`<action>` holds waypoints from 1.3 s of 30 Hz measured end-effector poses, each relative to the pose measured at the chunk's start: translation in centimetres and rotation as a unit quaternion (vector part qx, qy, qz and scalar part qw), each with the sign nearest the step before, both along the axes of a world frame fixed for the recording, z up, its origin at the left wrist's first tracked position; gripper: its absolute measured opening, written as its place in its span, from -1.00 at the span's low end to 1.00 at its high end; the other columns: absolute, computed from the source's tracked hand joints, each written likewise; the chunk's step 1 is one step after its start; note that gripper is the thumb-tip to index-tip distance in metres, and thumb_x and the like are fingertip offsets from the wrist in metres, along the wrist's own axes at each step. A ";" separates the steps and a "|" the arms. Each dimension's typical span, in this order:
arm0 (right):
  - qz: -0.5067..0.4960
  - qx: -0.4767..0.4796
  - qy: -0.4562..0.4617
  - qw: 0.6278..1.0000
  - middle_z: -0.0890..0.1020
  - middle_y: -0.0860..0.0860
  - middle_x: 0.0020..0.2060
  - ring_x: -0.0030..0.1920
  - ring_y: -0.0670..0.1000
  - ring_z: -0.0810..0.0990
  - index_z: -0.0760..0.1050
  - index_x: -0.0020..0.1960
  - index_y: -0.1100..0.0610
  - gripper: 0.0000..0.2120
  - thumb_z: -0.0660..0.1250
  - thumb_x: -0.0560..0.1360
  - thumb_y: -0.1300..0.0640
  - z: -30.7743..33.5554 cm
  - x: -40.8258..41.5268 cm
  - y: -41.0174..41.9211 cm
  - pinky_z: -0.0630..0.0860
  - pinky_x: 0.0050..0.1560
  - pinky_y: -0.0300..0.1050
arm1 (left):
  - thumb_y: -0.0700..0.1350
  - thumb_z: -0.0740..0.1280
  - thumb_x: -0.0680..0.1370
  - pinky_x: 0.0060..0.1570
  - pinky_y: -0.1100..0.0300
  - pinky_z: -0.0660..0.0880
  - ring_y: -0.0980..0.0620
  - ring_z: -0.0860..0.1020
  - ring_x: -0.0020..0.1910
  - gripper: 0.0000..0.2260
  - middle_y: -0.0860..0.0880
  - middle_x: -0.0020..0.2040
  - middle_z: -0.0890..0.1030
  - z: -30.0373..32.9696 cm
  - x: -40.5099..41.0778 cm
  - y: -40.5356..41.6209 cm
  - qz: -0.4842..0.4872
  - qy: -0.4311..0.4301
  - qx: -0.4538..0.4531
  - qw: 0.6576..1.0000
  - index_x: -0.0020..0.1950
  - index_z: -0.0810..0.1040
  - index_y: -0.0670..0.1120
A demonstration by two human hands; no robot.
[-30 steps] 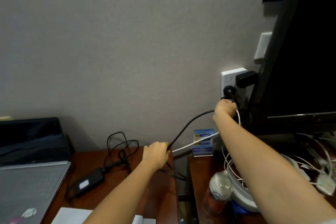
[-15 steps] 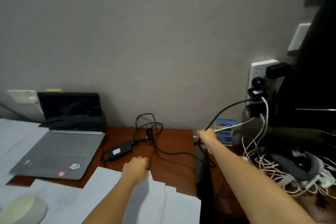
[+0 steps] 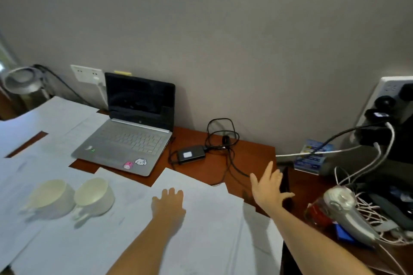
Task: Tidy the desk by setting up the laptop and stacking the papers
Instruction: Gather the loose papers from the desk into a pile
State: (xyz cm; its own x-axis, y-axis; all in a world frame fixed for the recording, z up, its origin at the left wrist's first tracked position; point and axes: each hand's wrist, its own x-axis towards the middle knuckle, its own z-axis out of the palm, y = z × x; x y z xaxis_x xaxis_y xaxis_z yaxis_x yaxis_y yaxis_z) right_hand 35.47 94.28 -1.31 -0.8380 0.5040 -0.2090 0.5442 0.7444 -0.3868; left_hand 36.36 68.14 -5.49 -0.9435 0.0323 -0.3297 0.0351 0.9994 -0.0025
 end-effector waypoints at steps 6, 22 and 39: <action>0.199 0.094 -0.098 0.971 -0.13 0.01 0.58 0.56 0.09 -0.23 -0.30 0.52 -0.17 -0.32 -0.05 0.55 -0.32 -6.3 4.8 -6.1 -0.15 0.37 0.50 | 0.34 0.30 0.34 0.32 -0.10 0.29 -0.13 0.07 0.53 -0.15 -0.05 0.57 0.02 -2.4 -0.2 -6.2 0.166 -0.066 0.064 0.982 0.52 0.04 0.09; 0.101 0.055 -0.163 0.980 0.37 -0.01 0.39 0.45 0.11 0.26 -0.02 0.51 -0.16 -0.14 0.37 0.36 -0.21 -3.2 1.4 -10.9 -0.11 0.30 0.58 | 0.11 0.38 0.42 0.20 -0.08 0.38 -0.10 0.33 0.36 -0.40 -0.05 0.35 0.36 -2.0 -3.3 -11.9 0.147 -0.063 0.212 0.964 0.41 0.29 0.00; 0.069 0.090 -0.160 0.981 0.29 0.00 0.44 0.48 0.08 0.16 0.23 0.41 -0.08 -0.31 0.31 0.38 -0.31 -3.8 6.1 -11.7 -0.05 0.35 0.51 | -0.33 0.16 0.58 0.16 0.06 0.50 -0.14 0.54 0.16 -0.70 -0.16 0.22 0.55 -0.9 -2.3 -8.0 -0.010 -0.083 0.355 0.931 0.29 0.46 -0.14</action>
State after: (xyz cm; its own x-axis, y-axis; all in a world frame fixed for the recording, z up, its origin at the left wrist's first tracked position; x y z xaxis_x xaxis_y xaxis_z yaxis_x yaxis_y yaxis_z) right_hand 41.54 82.54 -5.15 -0.8071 0.4431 -0.3901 0.5054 0.8601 -0.0687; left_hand 34.01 60.14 -6.42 -0.8788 0.3138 -0.3595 -0.0055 0.7466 0.6652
